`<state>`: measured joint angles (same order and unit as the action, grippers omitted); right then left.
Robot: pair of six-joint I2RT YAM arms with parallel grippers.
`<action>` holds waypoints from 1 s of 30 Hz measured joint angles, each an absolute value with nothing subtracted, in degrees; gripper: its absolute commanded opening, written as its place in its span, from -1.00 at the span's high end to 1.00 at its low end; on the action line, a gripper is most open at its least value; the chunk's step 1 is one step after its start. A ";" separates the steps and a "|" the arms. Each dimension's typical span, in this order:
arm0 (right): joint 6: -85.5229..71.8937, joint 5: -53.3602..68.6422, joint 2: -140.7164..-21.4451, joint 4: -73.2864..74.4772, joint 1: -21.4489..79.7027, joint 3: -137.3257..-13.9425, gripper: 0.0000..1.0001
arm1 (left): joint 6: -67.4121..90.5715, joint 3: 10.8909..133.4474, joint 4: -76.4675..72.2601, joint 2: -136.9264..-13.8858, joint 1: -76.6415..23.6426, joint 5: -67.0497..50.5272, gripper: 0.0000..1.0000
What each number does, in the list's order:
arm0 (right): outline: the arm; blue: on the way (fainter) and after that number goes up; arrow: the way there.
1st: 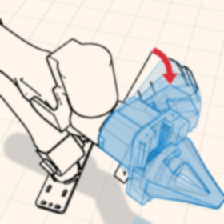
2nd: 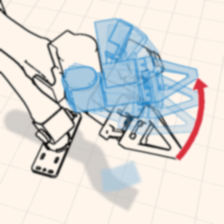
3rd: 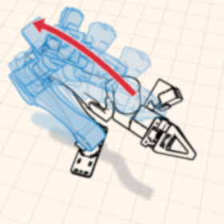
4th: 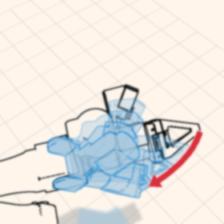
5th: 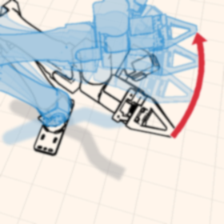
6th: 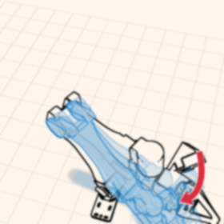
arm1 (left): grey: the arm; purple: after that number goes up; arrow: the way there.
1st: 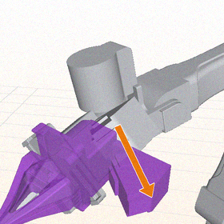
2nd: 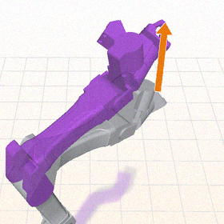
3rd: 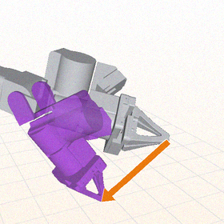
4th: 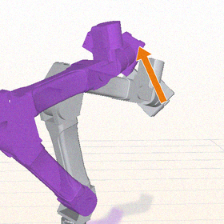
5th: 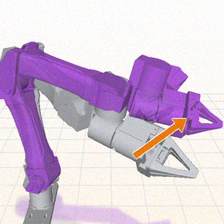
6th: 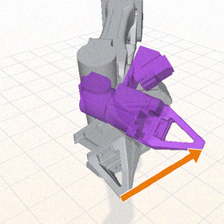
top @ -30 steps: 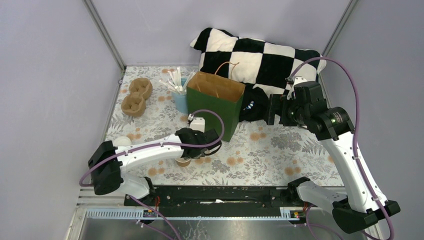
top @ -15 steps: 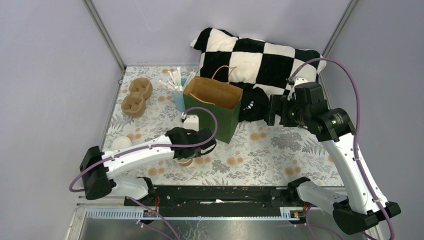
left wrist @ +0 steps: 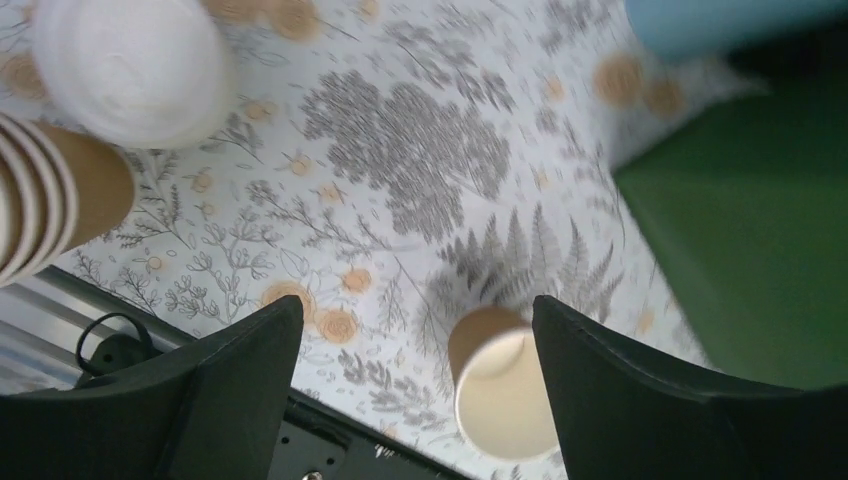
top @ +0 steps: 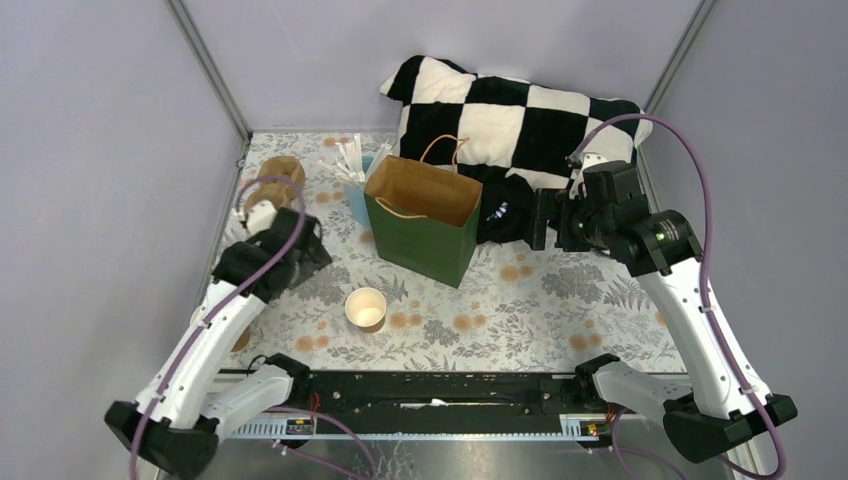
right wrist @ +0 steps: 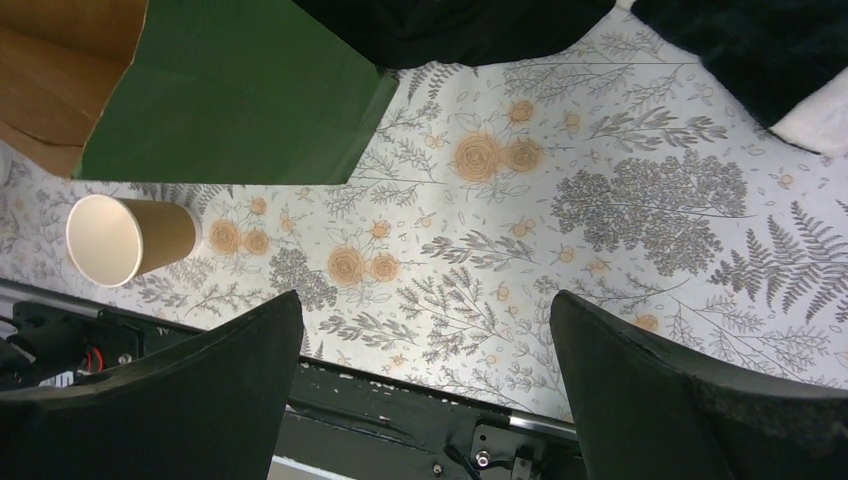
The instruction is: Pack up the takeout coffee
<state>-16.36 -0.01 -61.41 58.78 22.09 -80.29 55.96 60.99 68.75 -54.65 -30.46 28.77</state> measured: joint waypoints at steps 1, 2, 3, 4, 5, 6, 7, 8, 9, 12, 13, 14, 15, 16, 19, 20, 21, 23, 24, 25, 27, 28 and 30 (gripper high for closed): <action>-16.34 0.45 -61.73 58.78 22.09 -80.29 -0.99 | 53.67 60.97 67.83 -54.37 -26.00 27.40 -0.87; -16.29 0.86 -61.95 58.74 22.09 -80.29 -0.99 | 51.53 60.97 66.65 -54.43 -21.69 25.89 -0.89; -16.16 1.45 -62.24 58.65 22.09 -80.29 -0.99 | 49.17 60.97 65.28 -54.74 -17.19 23.99 -0.91; -16.01 2.02 -62.46 58.48 22.09 -80.29 -0.99 | 47.20 60.97 64.18 -55.29 -13.47 22.41 -0.93; -15.75 2.68 -62.61 58.26 22.09 -80.29 -0.99 | 45.17 60.97 63.05 -56.31 -9.52 20.16 -0.97; -15.38 3.18 -62.72 57.98 22.09 -80.27 -0.99 | 43.16 60.97 62.08 -57.49 -5.80 17.93 -0.97; -15.11 3.75 -62.74 57.82 22.09 -80.23 -0.99 | 41.63 60.97 61.41 -58.46 -2.83 16.25 -0.97; -14.76 4.25 -62.72 57.41 22.09 -79.96 -0.99 | 39.70 61.04 60.77 -59.66 1.21 13.76 -0.97; -14.48 4.49 -62.72 57.10 22.09 -79.68 -0.99 | 37.93 61.21 60.29 -60.84 4.91 12.01 -0.97; -13.63 5.96 -62.76 55.53 22.09 -77.60 -0.99 | 34.63 62.94 60.25 -64.14 10.85 10.46 -0.98; -13.45 6.35 -62.85 55.20 22.09 -76.82 -0.99 | 33.82 63.75 60.01 -65.39 11.88 9.80 -0.97; -13.28 6.87 -63.05 54.83 22.09 -76.09 -0.99 | 33.17 64.27 59.57 -66.43 12.78 9.15 -0.97; -13.06 7.51 -63.48 54.57 22.09 -75.37 -0.99 | 32.45 64.77 58.87 -67.81 13.85 8.01 -0.94; -12.84 8.08 -63.94 54.48 22.09 -75.05 -0.99 | 31.92 64.93 58.15 -68.88 14.61 7.42 -0.89; -11.97 8.78 -65.34 53.67 22.87 -73.95 -0.97 | 30.06 64.95 56.12 -72.73 17.39 6.31 -0.73; -11.57 8.75 -65.41 53.21 23.57 -73.38 -0.97 | 29.67 64.95 55.61 -73.76 17.96 6.09 -0.69; -11.09 8.78 -65.39 52.86 24.77 -72.55 -0.96 | 29.21 64.95 55.11 -74.91 18.52 5.89 -0.66; -10.31 9.13 -65.36 52.53 26.83 -71.18 -0.96 | 28.18 64.95 54.26 -77.08 19.27 5.82 -0.58; -10.07 9.23 -65.36 52.18 27.55 -70.46 -0.96 | 27.75 64.95 53.98 -77.93 19.49 5.87 -0.54; -9.87 9.41 -65.34 51.70 28.10 -69.73 -0.96 | 27.31 64.95 53.84 -78.81 19.57 6.02 -0.49; -9.45 10.02 -65.28 50.59 28.84 -67.64 -0.97 | 26.48 64.95 53.80 -80.18 19.62 6.39 -0.39; -9.37 10.11 -65.28 50.37 28.88 -67.00 -0.97 | 26.06 64.95 53.78 -80.75 19.62 6.76 -0.33; -9.21 10.15 -65.25 50.15 28.91 -65.78 -0.97 | 25.30 64.90 53.71 -81.49 19.62 7.53 -0.20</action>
